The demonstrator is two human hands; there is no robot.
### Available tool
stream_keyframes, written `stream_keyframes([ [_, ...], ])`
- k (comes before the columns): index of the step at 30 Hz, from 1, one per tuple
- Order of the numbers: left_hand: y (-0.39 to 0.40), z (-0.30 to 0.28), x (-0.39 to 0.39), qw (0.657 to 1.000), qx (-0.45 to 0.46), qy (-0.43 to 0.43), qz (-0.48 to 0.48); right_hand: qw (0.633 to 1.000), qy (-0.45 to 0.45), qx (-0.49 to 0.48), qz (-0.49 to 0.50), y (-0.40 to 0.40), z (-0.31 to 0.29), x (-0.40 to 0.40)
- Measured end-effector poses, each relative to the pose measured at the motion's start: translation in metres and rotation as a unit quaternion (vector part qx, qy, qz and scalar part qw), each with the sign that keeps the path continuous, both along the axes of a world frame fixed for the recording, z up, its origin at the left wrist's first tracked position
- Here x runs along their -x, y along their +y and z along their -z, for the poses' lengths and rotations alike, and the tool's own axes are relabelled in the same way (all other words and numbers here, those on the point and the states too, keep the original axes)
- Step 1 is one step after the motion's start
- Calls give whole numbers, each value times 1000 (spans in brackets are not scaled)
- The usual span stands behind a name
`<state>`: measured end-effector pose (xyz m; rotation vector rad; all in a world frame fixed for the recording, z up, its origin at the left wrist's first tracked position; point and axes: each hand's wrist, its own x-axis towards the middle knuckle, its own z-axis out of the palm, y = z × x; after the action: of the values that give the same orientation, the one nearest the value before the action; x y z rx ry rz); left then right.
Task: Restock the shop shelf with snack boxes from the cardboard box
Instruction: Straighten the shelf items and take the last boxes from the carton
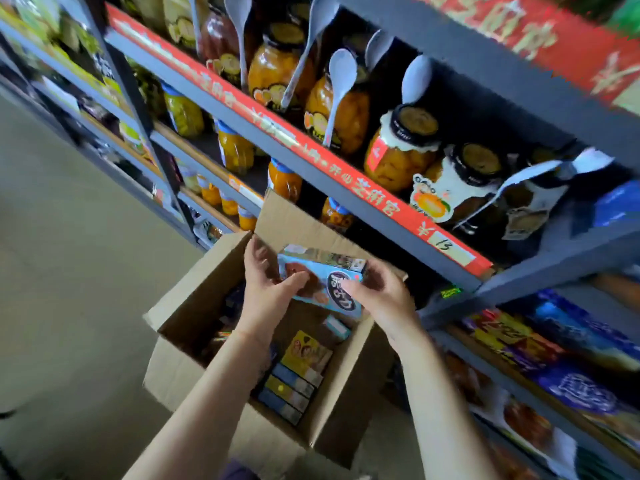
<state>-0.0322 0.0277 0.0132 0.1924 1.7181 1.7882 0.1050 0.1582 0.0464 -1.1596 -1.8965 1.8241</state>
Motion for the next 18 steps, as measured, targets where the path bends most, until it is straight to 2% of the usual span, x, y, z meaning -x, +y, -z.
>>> stream_keyframes([
  [2,4,-32,-9,982,14,173,70,999,21,-47,-9,7,-32,-22],
  [3,7,-52,-17,966,22,221,133,997,34,-61,-11,9,-49,-35],
  [5,18,-91,-41,943,32,216,251,995,63,-73,-6,15,-79,-64],
  [7,31,-121,-75,926,29,196,321,993,97,-70,12,22,-103,-98],
  [10,51,-155,-133,930,-11,202,305,984,151,-82,53,31,-138,-154],
  [14,77,-192,-211,957,-132,133,223,964,217,-128,89,44,-182,-228],
  [18,102,-239,-284,942,-223,147,203,959,222,-167,51,59,-221,-300],
])
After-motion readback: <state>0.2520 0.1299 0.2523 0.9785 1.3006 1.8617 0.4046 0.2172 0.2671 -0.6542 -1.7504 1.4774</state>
